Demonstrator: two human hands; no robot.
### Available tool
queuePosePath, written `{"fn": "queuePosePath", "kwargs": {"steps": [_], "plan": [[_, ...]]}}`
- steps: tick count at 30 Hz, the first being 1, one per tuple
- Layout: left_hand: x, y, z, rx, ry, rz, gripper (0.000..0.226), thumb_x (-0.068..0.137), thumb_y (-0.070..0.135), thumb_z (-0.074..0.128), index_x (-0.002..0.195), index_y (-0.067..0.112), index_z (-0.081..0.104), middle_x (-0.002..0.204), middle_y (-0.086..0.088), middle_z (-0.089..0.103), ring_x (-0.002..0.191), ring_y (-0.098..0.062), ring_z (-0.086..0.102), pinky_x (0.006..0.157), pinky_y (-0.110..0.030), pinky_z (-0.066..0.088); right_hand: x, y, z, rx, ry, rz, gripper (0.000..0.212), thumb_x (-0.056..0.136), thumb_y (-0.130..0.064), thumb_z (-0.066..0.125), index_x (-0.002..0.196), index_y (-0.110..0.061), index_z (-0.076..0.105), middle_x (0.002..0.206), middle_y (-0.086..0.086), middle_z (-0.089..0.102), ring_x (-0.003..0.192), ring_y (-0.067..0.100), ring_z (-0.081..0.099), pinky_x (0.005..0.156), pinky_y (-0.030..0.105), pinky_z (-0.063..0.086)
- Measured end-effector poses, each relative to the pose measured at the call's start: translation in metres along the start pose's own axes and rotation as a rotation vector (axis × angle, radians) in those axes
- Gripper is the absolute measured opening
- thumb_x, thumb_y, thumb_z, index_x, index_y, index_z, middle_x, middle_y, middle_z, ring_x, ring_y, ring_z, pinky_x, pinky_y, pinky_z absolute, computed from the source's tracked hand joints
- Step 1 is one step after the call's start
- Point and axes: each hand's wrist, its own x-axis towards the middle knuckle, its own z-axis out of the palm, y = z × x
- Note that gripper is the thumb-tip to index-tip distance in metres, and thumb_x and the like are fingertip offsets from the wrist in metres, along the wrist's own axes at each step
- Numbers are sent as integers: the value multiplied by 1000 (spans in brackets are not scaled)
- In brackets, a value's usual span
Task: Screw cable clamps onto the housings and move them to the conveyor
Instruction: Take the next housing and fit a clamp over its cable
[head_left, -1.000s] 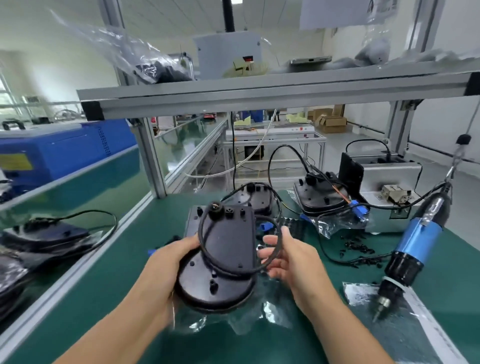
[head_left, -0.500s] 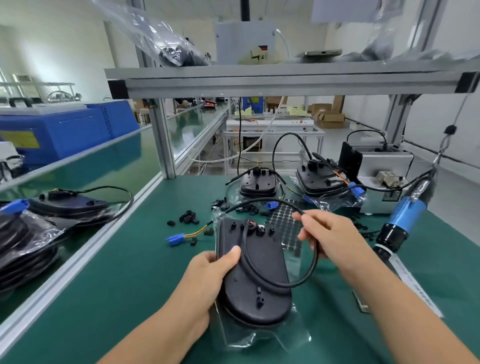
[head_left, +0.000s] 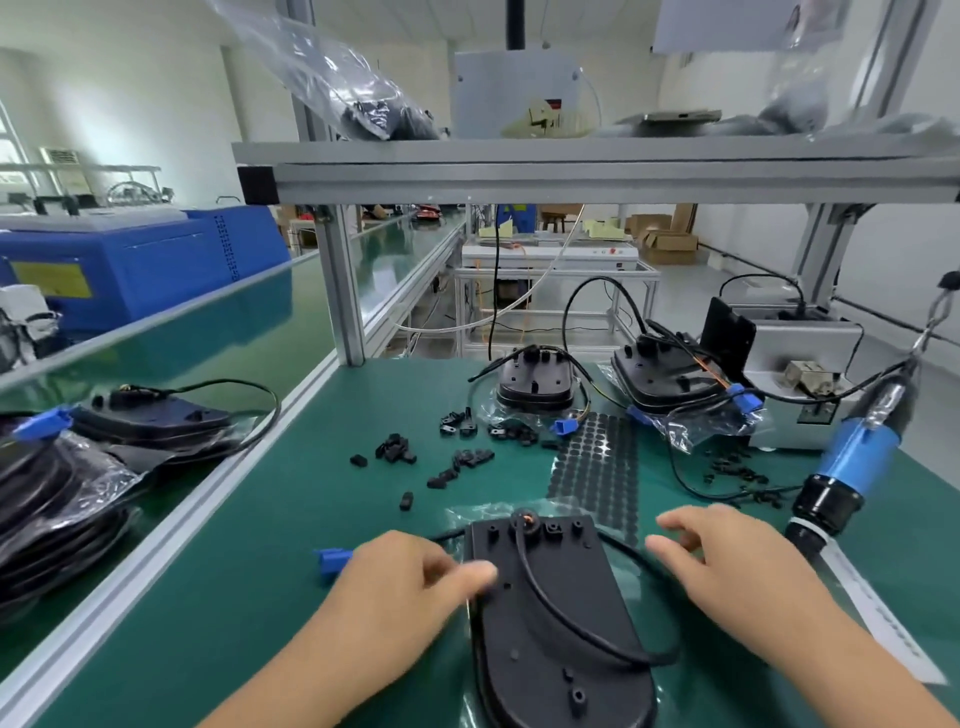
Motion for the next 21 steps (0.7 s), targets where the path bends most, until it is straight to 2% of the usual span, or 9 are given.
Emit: {"fn": "queuePosePath", "kwargs": {"steps": [3,5,6,7,9,12,15,17,21], "plan": [[37,-17,-21,69,395,94,30,88,37,63,64,20,60,51,9,53,52,-3,50,56,-13,38,-9,-25,-8,165,175,-116,4,89,-43,57,86,-45,60,82,-18,58,76,-1,58,67,19,43],[63,-20,-27,119,342,-3,8,88,33,67,90,25,67,73,14,60,74,-6,55,69,-18,39,-21,-51,-14,334,87,-196,17,81,-60,53,80,-43,57,77,-19,62,74,-1,57,66,19,45],[75,-19,-25,174,249,-80,21,86,36,68,102,22,66,86,8,62,86,-13,57,76,-22,40,-27,-66,-17,352,-12,-192,34,73,-74,46,85,-45,54,79,-24,63,74,-3,57,65,19,45],[87,-21,-19,225,163,-126,26,85,39,70,102,20,64,94,2,63,91,-18,56,79,-25,41,-31,-78,-18,313,-84,-191,52,62,-87,36,91,-46,49,81,-27,62,73,-4,57,64,18,44],[101,-20,-10,298,123,-157,20,84,37,71,85,19,64,87,-2,62,84,-21,55,75,-25,42,-38,-95,-16,143,-126,-225,72,48,-97,26,95,-44,40,83,-18,62,72,-2,55,64,19,42],[103,-18,-8,245,159,-120,11,85,26,71,79,17,72,86,-1,70,83,-18,59,74,-23,44,-34,-97,-17,45,-138,-257,47,73,-79,40,89,-35,38,86,-12,53,81,8,52,71,26,43],[95,-11,-11,-55,211,-28,14,90,18,65,76,19,68,74,2,70,65,-10,62,60,-20,46,-26,-86,-18,28,-88,-331,27,90,-59,38,85,-33,35,82,-12,47,78,10,48,72,27,42],[83,1,-12,-361,130,48,19,90,9,63,75,17,70,67,-3,69,56,-11,65,51,-18,49,-22,-81,-21,72,-42,-349,20,92,-54,38,92,-34,40,85,-14,53,80,11,52,74,28,44],[66,25,-12,-684,-130,153,31,90,-3,61,79,20,79,77,-6,75,73,-12,71,68,-16,54,-6,-73,-25,207,-104,-307,16,93,-42,41,103,-37,52,86,-15,66,83,5,62,79,29,46]]}}
